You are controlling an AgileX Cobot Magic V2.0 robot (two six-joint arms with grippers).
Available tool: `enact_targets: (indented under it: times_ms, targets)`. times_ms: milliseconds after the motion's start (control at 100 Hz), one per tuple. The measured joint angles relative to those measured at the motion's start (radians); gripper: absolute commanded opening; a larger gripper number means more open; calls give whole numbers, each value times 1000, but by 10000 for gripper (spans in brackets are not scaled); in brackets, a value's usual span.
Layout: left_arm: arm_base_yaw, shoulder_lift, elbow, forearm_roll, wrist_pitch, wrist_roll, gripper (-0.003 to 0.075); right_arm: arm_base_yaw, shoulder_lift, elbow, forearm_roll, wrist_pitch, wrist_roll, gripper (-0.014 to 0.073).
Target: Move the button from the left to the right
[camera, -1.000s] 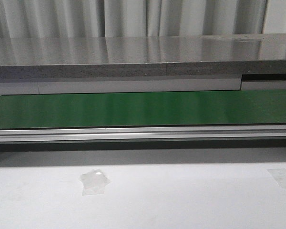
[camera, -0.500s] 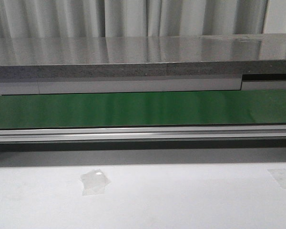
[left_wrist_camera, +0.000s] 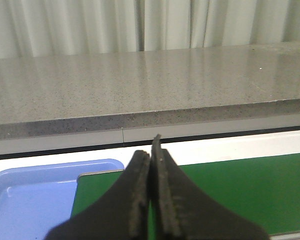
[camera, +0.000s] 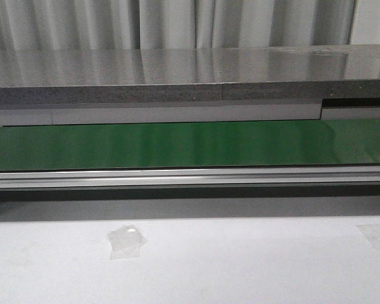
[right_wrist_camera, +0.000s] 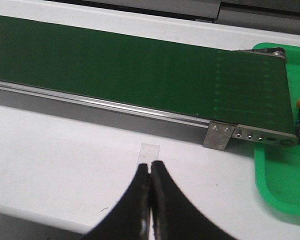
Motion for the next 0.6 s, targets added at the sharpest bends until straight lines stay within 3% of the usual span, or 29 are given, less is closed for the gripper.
enact_targets:
  times_ms: [290,600]
  targets:
    - [0,0,0,0,0,0,-20,54,-54,69,-2,-157,28,-66]
    - [0,0,0,0,0,0,-20,212,-271,284,-215,-367,323,-66]
